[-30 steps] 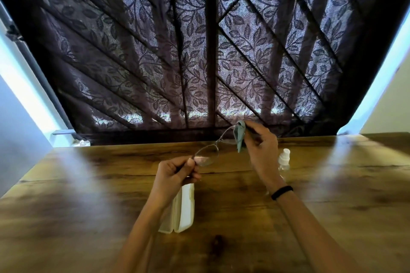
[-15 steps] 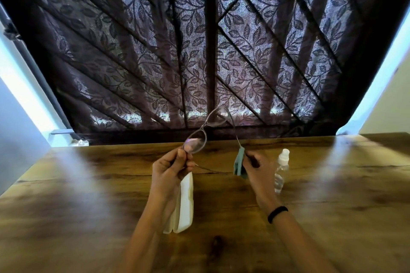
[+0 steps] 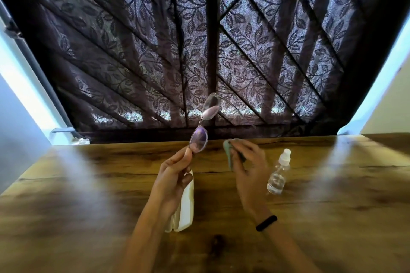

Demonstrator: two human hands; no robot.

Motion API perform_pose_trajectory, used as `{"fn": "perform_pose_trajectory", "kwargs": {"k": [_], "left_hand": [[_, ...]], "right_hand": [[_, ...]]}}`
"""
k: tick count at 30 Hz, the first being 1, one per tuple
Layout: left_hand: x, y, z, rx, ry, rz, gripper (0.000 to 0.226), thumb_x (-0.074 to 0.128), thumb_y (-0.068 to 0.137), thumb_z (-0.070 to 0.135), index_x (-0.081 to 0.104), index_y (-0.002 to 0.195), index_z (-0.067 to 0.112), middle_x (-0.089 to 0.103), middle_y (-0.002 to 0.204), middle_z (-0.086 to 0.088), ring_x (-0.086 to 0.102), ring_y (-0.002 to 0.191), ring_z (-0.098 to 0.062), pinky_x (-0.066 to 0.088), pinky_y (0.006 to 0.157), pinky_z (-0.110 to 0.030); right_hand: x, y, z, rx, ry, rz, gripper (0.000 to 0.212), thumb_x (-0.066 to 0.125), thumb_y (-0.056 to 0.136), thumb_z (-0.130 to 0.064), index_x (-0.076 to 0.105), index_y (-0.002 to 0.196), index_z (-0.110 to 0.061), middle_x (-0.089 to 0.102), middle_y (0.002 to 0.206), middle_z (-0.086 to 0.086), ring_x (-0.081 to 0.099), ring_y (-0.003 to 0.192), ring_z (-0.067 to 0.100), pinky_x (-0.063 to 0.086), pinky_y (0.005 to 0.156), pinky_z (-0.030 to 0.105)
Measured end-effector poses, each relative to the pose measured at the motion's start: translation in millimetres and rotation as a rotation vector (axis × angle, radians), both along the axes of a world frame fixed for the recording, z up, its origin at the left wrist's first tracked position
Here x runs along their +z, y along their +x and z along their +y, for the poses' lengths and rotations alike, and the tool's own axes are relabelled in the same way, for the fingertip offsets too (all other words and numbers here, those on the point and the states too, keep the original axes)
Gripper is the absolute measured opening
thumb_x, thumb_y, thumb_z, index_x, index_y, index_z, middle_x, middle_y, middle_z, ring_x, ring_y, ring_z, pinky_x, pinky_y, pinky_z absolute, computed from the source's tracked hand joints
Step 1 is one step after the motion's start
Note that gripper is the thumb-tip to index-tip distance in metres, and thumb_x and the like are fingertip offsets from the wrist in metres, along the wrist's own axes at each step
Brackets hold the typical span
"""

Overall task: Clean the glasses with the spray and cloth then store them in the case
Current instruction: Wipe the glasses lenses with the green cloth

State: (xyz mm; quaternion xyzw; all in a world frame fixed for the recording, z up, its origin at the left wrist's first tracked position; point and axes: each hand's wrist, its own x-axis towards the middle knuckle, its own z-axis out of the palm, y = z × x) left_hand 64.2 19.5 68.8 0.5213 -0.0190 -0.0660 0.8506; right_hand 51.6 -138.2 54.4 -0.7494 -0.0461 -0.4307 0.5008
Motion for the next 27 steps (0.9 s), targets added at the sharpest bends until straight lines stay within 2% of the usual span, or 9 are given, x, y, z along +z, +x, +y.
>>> {"fn": "perform_pose_trajectory", "kwargs": {"k": [3, 6, 10, 12, 15, 19, 23, 27], "left_hand": [[0.2, 0.1, -4.5, -0.025, 0.013, 0.001, 0.013, 0.062, 0.073, 0.025, 0.072, 0.080, 0.020, 0.050, 0.057, 0.011, 0.042, 0.051, -0.001, 0.035, 0.040, -0.012], [2.7, -1.4, -5.6, -0.055, 0.012, -0.005, 0.017, 0.057, 0.078, 0.025, 0.071, 0.081, 0.016, 0.058, 0.057, 0.007, 0.052, 0.050, -0.004, 0.043, 0.046, -0.017], [3.0, -3.9, -2.9, -0.030, 0.040, -0.008, 0.015, 0.058, 0.076, 0.027, 0.072, 0.075, 0.021, 0.050, 0.051, 0.010, 0.043, 0.045, -0.001, 0.035, 0.039, -0.011], [0.4, -4.6, -2.5, -0.010, 0.025, -0.002, 0.017, 0.058, 0.075, 0.026, 0.073, 0.077, 0.019, 0.051, 0.050, 0.010, 0.042, 0.045, -0.001, 0.034, 0.038, -0.011], [-1.8, -4.8, -4.9, 0.029, -0.023, 0.015, 0.018, 0.058, 0.076, 0.025, 0.072, 0.081, 0.015, 0.050, 0.050, 0.009, 0.042, 0.043, -0.001, 0.034, 0.036, -0.011], [-1.7, -0.7, -1.2, 0.106, -0.098, 0.032, 0.020, 0.058, 0.076, 0.028, 0.071, 0.076, 0.013, 0.046, 0.052, 0.008, 0.038, 0.043, -0.002, 0.029, 0.033, -0.011], [1.3, 0.2, 2.7, 0.134, -0.101, 0.009, 0.019, 0.059, 0.074, 0.027, 0.070, 0.075, 0.011, 0.062, 0.066, 0.007, 0.037, 0.042, -0.002, 0.027, 0.032, -0.011], [2.3, -1.5, -0.2, 0.138, -0.102, 0.030, 0.017, 0.059, 0.074, 0.025, 0.071, 0.073, 0.013, 0.064, 0.068, 0.007, 0.036, 0.041, -0.002, 0.027, 0.032, -0.011]], "right_hand": [[2.0, -2.2, 21.6, 0.145, -0.085, 0.067, 0.026, 0.067, 0.079, -0.004, 0.066, 0.104, -0.011, 0.057, 0.097, -0.008, 0.052, 0.090, 0.010, 0.046, 0.077, 0.016], [3.0, -1.0, 33.6, 0.229, -0.100, 0.135, 0.019, 0.065, 0.081, -0.005, 0.069, 0.099, -0.009, 0.059, 0.094, -0.012, 0.053, 0.090, 0.011, 0.043, 0.079, 0.012], [1.0, -0.9, 38.3, 0.263, -0.161, 0.162, 0.014, 0.061, 0.084, -0.007, 0.069, 0.093, -0.013, 0.067, 0.089, -0.008, 0.051, 0.088, 0.007, 0.043, 0.077, 0.021], [-1.3, -1.5, 39.4, 0.238, -0.257, 0.140, 0.014, 0.058, 0.084, -0.010, 0.067, 0.094, -0.014, 0.069, 0.088, -0.001, 0.049, 0.086, 0.006, 0.042, 0.075, 0.022], [-7.4, -0.8, 35.9, 0.166, -0.444, 0.143, 0.017, 0.055, 0.084, -0.012, 0.065, 0.098, -0.014, 0.069, 0.091, 0.002, 0.054, 0.087, 0.017, 0.045, 0.074, 0.033], [-23.9, -2.1, 17.2, 0.078, -0.635, 0.199, 0.028, 0.071, 0.072, -0.002, 0.066, 0.098, -0.011, 0.070, 0.091, 0.005, 0.059, 0.090, 0.021, 0.048, 0.074, 0.037], [-34.5, -2.0, -2.9, 0.009, -0.709, 0.249, 0.038, 0.080, 0.063, -0.002, 0.067, 0.098, -0.010, 0.070, 0.089, 0.005, 0.064, 0.085, 0.026, 0.052, 0.070, 0.041], [-37.5, 2.3, -14.9, -0.019, -0.715, 0.266, 0.034, 0.076, 0.069, -0.004, 0.066, 0.100, -0.012, 0.069, 0.090, 0.002, 0.061, 0.085, 0.024, 0.049, 0.070, 0.038]]}}
